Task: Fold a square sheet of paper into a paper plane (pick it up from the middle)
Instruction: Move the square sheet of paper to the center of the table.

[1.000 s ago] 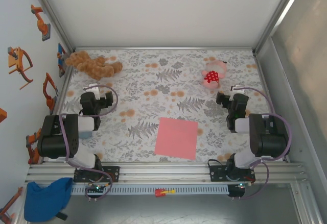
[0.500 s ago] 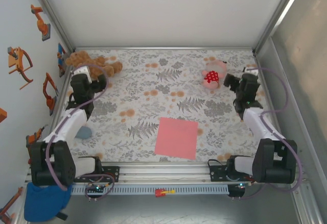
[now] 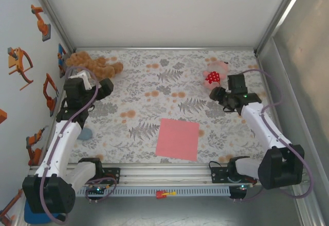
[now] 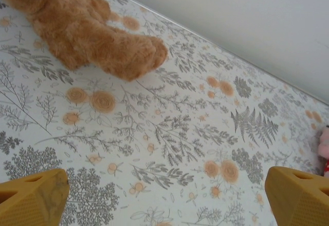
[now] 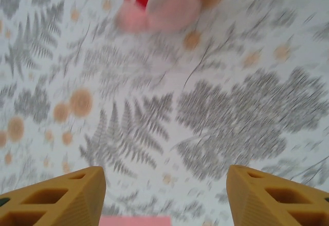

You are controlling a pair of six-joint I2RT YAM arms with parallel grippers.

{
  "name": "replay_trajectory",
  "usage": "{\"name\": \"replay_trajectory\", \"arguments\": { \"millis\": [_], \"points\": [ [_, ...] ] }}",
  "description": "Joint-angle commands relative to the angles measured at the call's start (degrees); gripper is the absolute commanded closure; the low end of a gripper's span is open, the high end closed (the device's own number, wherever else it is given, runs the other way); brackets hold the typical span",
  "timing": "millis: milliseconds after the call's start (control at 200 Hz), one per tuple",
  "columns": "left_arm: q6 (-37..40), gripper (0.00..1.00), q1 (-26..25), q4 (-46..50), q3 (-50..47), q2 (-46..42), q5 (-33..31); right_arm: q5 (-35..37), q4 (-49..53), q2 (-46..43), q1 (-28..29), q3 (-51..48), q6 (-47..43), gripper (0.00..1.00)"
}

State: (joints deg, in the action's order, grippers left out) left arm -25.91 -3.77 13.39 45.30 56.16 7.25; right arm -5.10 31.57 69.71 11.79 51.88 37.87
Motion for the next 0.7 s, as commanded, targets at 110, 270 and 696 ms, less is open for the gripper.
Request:
{"name": "replay_trajectory", "arguments": {
  "millis": [110, 270, 696],
  "points": [
    [0.53, 0.05, -0.84, 1.5, -0.74, 0.3, 4.34, -0.46, 1.44, 1.51, 13.77, -5.13, 10.68, 0.43],
    [1.17, 0.09, -1.62, 1.6, -0.83, 1.05, 3.91, -0.52, -2.47, 6.82, 21.85, -6.35, 13.51, 0.48],
    [2.4, 0.12, -2.73, 2.27, -1.09, 1.77, 2.23, -1.39, -8.78, 17.36, 26.0, -7.31, 14.6, 0.52]
  ]
}}
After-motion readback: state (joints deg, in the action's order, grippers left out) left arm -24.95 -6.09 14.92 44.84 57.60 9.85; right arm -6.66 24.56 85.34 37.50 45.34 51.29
